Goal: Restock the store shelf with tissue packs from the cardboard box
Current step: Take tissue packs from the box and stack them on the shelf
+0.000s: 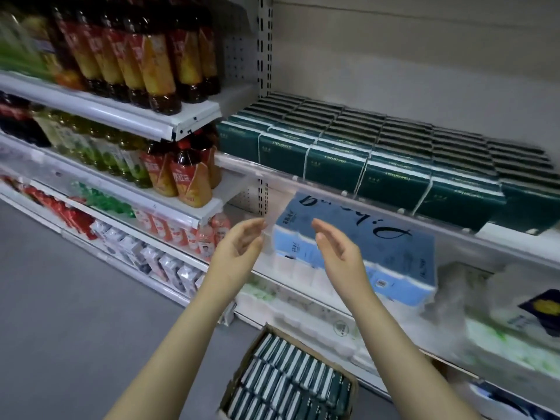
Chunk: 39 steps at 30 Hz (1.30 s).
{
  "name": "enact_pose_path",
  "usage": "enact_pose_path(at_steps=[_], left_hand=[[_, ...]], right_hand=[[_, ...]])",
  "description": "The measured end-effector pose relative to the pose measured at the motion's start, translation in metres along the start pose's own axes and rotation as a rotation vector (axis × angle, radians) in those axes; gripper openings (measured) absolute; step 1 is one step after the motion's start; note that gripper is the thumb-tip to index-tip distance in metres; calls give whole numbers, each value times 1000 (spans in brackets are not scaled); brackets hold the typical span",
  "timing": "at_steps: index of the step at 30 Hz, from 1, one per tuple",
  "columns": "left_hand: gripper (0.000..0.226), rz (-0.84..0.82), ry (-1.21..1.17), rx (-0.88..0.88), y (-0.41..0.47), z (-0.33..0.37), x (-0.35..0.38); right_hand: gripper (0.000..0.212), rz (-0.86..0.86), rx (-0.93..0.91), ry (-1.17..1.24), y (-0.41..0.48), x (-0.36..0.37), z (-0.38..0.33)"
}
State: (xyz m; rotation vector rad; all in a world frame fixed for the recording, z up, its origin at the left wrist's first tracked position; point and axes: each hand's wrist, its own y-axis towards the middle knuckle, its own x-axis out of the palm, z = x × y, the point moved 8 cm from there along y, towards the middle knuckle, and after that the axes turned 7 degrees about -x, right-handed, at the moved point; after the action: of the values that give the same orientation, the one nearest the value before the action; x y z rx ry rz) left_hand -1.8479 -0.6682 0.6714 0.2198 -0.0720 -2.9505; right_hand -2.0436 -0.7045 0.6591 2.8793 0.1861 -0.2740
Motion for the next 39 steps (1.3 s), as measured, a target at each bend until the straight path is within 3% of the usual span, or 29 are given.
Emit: enact_pose_path(at_steps=[15,25,29,39], left_hand=[[31,29,35,-464,-80,-200,-1],[28,51,76,-868,-164,-393,64],[34,81,47,-996,-189,-479,100],[34,124,37,-1139,-221,-660,144]], right_hand=[[34,-188,369,-100,-86,53,162],[33,-378,730,-239,-185,55,352],[37,-558,730,-365,-217,71,445],[41,-743,915,-405,-268,119,649]])
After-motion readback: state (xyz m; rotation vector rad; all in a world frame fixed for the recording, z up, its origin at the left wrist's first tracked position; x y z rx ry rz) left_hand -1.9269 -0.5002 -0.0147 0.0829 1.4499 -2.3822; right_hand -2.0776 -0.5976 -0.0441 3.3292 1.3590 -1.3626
